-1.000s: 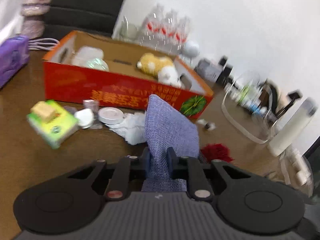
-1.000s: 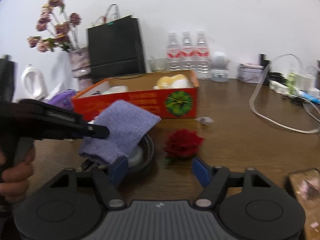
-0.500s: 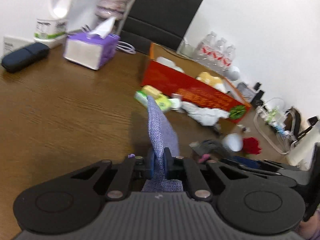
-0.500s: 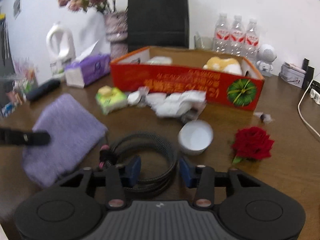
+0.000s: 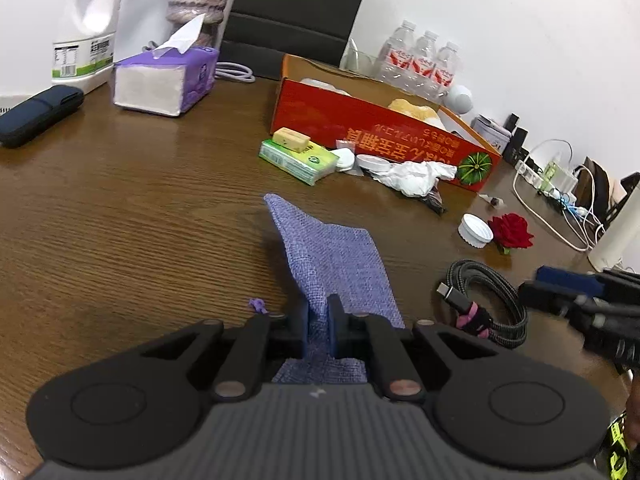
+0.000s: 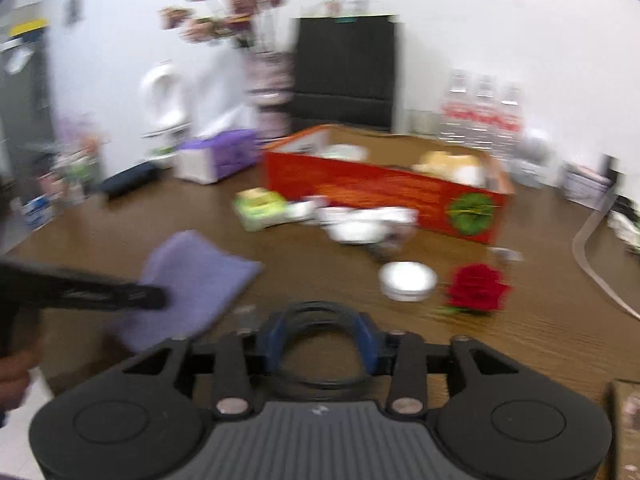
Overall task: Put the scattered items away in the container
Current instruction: 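Carry the cloth bag and cable into the cardboard box and open both grippers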
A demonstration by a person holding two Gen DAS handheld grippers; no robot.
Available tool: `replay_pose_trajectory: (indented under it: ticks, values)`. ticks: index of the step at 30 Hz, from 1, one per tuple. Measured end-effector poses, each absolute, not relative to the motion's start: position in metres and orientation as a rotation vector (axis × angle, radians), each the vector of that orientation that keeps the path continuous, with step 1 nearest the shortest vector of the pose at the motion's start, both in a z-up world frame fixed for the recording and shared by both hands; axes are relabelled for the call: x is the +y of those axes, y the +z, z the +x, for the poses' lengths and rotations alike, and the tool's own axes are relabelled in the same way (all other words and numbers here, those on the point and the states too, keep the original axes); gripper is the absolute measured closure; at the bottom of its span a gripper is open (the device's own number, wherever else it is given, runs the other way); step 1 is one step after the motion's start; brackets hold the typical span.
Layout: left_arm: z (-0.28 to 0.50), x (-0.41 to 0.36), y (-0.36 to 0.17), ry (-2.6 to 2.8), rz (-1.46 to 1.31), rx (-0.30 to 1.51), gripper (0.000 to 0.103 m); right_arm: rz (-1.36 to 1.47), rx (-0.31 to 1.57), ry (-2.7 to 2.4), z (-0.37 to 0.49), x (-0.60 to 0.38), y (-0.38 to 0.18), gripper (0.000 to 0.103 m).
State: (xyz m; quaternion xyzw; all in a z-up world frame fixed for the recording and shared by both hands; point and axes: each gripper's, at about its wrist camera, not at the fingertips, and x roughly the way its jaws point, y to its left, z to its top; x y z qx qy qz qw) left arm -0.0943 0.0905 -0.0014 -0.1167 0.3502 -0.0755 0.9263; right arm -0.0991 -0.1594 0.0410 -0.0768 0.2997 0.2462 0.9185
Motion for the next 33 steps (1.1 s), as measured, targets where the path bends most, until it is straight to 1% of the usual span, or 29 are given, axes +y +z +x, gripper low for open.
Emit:
replay_pose_trajectory:
  ticks: [2,3,4,5,6,10,13,18,21,25,27,29,33]
  values:
    - [-0.096,0.09,0.0,-0.153,-0.237,0.714,0.093,-0.185,0.644,0.534,-0.095,-0.143,0.033,0.068]
    - [-0.098,0.089,0.001,-0.15,-0.235,0.706,0.093,-0.194,0.665,0.54,-0.091,-0.135,0.027,0.073]
    - [-0.1,0.089,0.002,-0.145,-0.234,0.695,0.094,-0.202,0.689,0.537,-0.087,-0.129,0.022,0.085]
    - [-0.103,0.089,0.003,-0.143,-0.231,0.681,0.094,-0.209,0.707,0.53,-0.084,-0.124,0.018,0.083]
    - [-0.106,0.088,0.005,-0.145,-0.224,0.667,0.095,-0.212,0.712,0.518,-0.082,-0.122,0.015,0.083]
    - [-0.114,0.08,0.018,-0.168,-0.18,0.608,0.096,-0.182,0.702,0.517,-0.084,-0.128,0.018,0.085]
    - [-0.115,0.071,0.033,-0.208,-0.171,0.55,0.097,-0.175,0.639,0.481,-0.091,-0.136,0.028,0.086]
    - [-0.097,0.055,0.064,-0.294,-0.157,0.448,0.097,-0.08,0.496,0.452,-0.095,-0.163,0.067,0.086]
    - [-0.063,0.045,0.09,-0.309,-0.131,0.382,0.096,-0.003,0.461,0.504,-0.069,-0.179,0.096,0.086]
    - [0.016,0.031,0.134,-0.337,-0.148,0.307,0.096,0.0,0.37,0.49,0.002,-0.192,0.139,0.086]
    - [0.07,0.024,0.147,-0.366,-0.222,0.36,0.096,0.045,0.405,0.52,0.052,-0.192,0.154,0.086]
    - [0.123,0.015,0.147,-0.399,-0.276,0.435,0.096,0.107,0.447,0.547,0.106,-0.191,0.16,0.086]
    - [0.209,-0.001,0.117,-0.288,-0.286,0.613,0.096,0.217,0.602,0.562,0.201,-0.182,0.145,0.086]
